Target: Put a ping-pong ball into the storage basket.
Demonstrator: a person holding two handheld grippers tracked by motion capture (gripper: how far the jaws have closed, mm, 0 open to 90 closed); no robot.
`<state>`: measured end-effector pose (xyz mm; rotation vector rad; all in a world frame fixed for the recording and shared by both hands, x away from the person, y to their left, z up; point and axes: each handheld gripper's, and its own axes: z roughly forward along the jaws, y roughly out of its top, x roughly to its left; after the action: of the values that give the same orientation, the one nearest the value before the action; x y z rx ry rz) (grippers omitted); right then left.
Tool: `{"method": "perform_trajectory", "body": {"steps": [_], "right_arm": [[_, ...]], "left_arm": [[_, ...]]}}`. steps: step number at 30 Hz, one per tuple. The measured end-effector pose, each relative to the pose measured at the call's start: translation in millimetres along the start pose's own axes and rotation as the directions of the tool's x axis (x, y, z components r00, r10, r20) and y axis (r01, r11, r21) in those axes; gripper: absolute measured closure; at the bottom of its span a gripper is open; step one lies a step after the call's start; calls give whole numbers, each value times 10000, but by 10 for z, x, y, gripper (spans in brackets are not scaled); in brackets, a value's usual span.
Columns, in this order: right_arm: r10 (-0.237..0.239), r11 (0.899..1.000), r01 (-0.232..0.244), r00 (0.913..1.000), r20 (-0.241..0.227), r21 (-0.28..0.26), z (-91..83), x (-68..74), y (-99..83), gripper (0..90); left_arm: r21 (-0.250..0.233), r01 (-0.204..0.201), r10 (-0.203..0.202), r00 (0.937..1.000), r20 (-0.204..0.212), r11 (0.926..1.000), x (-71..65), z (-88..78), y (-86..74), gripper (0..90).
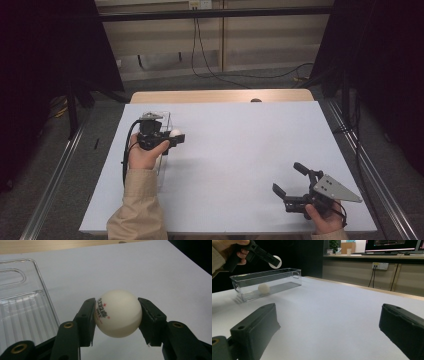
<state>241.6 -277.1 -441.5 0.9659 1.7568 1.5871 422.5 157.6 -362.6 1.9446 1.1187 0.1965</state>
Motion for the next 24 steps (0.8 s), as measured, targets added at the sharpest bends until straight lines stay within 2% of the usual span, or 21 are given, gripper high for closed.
{"method": "perform_trajectory", "body": {"steps": [15,24], "right_arm": [[8,10000,-8,10000,-52,13,9,11,-1,13],[2,10000,-1,10000,-28,5,11,13,2,12]], "left_arm": [[-226,320,-335,9971,-689,9992,175,-172,-53,510],[-328,603,-636,9921,-1085,9976,299,-226,-114,510]]}}
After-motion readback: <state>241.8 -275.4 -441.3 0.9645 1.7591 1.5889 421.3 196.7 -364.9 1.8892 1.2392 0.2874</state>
